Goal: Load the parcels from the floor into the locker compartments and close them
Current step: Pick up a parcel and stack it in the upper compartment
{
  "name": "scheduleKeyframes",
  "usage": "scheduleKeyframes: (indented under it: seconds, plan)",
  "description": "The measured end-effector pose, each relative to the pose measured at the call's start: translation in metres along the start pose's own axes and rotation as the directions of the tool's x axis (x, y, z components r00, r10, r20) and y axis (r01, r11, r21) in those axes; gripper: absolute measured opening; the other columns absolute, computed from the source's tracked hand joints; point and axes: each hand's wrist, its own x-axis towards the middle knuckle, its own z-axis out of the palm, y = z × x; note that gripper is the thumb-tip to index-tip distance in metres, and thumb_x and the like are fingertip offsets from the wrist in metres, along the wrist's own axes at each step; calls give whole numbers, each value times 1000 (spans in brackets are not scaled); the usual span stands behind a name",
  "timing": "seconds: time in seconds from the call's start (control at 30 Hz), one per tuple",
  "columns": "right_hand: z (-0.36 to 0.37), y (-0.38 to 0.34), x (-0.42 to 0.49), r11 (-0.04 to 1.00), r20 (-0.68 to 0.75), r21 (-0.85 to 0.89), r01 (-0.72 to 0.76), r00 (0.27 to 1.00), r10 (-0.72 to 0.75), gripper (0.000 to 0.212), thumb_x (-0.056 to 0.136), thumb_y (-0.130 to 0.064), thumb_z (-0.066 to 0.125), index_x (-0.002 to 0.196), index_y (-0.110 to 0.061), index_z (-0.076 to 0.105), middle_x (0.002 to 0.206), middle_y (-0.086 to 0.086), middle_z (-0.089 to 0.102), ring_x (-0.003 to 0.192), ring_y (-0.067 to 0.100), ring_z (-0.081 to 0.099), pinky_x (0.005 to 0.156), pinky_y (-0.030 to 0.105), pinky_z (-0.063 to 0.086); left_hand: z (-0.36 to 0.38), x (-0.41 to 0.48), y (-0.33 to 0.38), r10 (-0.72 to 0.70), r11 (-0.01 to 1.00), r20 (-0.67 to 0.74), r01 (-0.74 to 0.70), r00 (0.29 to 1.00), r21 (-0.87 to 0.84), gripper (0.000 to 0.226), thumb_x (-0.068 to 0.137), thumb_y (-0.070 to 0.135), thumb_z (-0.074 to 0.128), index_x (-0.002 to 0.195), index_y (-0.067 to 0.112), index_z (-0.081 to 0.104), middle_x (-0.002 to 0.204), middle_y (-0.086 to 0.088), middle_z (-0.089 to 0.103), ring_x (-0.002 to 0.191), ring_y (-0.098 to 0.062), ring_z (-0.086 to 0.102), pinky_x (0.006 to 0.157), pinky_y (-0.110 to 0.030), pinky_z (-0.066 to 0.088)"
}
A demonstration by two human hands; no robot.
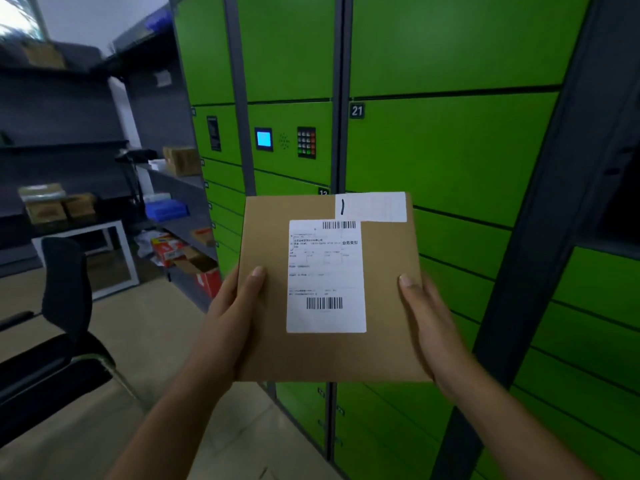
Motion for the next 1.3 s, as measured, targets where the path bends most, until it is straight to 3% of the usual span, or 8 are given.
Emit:
scheduleKeyframes:
  seconds: [0.2,0.43,0.63,0.7,0.77,0.87,1.0,1.3]
  plan:
    - [-30,-8,4,1000,-47,-1,16,999,-16,31,94,-56,49,125,-55,55,115,-25,72,101,-5,69,91,32,52,34,6,14,15,999,78,-12,997,-32,31,100,52,56,130,51,61,108,6,80,92,-23,79,84,-52,63]
    - [-58,-22,12,998,-96,-13,63,993,-64,35,102,-39,51,137,-36,55,105,-20,76,92,2,73,65,14,54,59,9,20,10,1000,128,-7,992,-26,31,99,52,55,129,46,62,106,4,80,90,-25,79,69,-41,63]
    - [-67,-24,14,998,-128,11,60,990,-58,40,101,-42,53,140,-35,55,114,-12,76,97,9,74,76,29,54,68,14,21,-3,999,154,8,988,-31,32,100,50,56,130,42,64,113,0,79,99,-28,77,79,-46,64]
    - [-69,-24,11,998,-128,12,60,990,-58,39,101,-42,53,140,-34,55,113,-12,76,97,9,74,73,24,54,71,16,28,12,1000,174,-12,985,0,50,91,63,61,134,39,62,115,-3,78,90,-30,77,72,-35,63]
    - [-71,-27,9,998,-119,4,64,991,-63,38,102,-41,53,139,-34,56,110,-14,76,94,8,75,68,18,54,63,21,26,18,1000,219,-21,976,14,92,73,81,66,145,24,56,117,-11,76,73,-28,74,59,-22,58]
    - [-74,-33,6,997,-118,-6,79,990,-79,38,100,-41,56,138,-36,55,106,-17,76,91,5,75,64,17,54,72,21,25,-84,995,207,93,975,-34,57,92,64,59,137,29,59,104,-8,81,82,-28,80,59,-34,62]
    - [-81,-42,1,994,-135,-24,103,985,-106,39,98,-41,58,136,-39,54,106,-20,76,91,4,74,67,18,54,77,14,18,-93,990,212,112,973,-82,55,86,61,64,133,33,60,109,-8,80,93,-36,78,75,-49,63]
    - [-110,-67,-9,989,-211,-75,129,967,-142,28,95,-47,59,123,-50,57,106,-26,72,90,-4,71,77,30,51,114,4,42,-26,986,225,62,974,-153,42,92,60,61,126,36,62,107,-5,81,91,-33,79,70,-46,62]
